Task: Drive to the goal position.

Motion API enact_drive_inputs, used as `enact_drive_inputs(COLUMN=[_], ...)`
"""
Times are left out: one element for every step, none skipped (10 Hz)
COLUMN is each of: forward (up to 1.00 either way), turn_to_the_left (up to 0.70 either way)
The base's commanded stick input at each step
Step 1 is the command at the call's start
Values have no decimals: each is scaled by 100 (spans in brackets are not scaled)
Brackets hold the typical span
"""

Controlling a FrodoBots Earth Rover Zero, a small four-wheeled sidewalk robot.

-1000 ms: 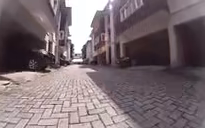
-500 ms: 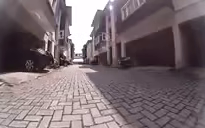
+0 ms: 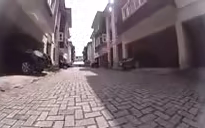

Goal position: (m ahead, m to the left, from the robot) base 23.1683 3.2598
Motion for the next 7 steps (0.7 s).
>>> enact_drive_inputs(forward=[70,70,70,70,70,70,70], turn_to_the_left=[0,0,0,0,0,0,0])
